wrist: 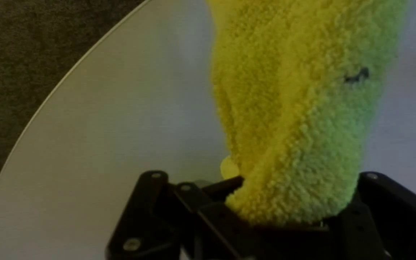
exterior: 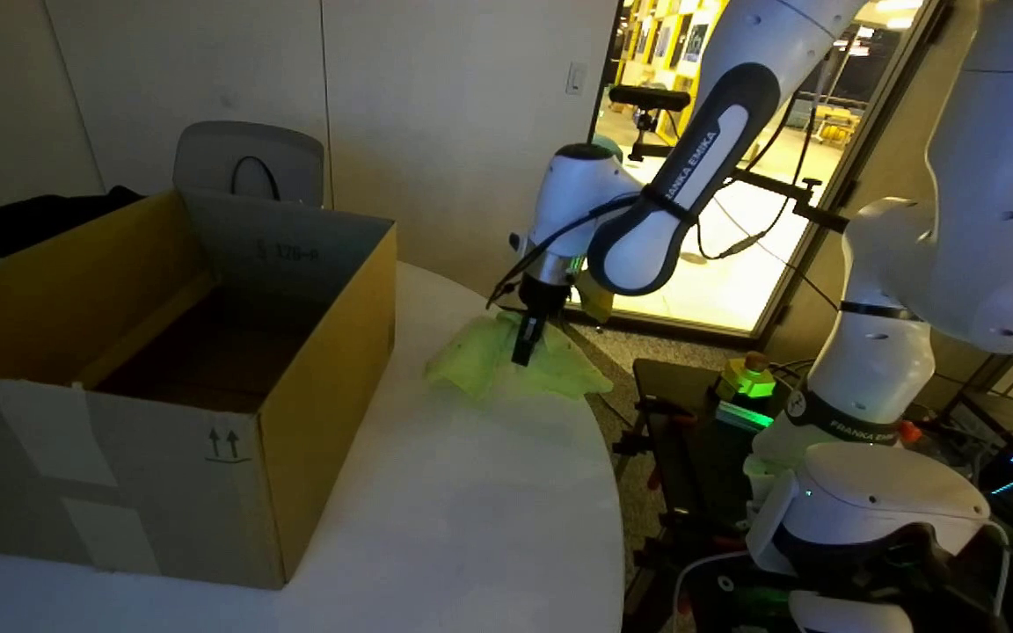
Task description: Put the marker in the green towel, then wrap the towel and put it in the box
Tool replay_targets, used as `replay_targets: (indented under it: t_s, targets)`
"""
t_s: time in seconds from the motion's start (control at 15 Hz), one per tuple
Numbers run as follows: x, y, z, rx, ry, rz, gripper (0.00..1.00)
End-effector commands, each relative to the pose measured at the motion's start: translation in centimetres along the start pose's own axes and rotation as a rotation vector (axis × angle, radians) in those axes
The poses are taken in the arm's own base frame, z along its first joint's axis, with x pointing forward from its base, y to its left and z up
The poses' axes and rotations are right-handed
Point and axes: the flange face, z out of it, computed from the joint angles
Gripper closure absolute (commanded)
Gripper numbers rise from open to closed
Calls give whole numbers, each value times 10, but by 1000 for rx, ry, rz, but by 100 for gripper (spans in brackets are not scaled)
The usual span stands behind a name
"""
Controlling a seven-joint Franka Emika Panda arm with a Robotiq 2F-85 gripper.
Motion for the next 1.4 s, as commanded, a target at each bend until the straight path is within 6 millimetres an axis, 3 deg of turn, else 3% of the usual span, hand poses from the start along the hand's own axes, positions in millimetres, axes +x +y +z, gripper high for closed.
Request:
replay_targets:
  t_s: [0.0,0.13,0.27,0.73,1.0,1.33]
  targets:
    - [5,28,-69,-2,87,-39,100]
    - [17,32,-102,1,133,-49,100]
    - [30,23,-133,21,161,-74,100]
    - [109,-56,-216,95,212,-121,100]
    - [167,-106,-241,123,265,-98,100]
    - [234,-173,-243,148,360,-41,99]
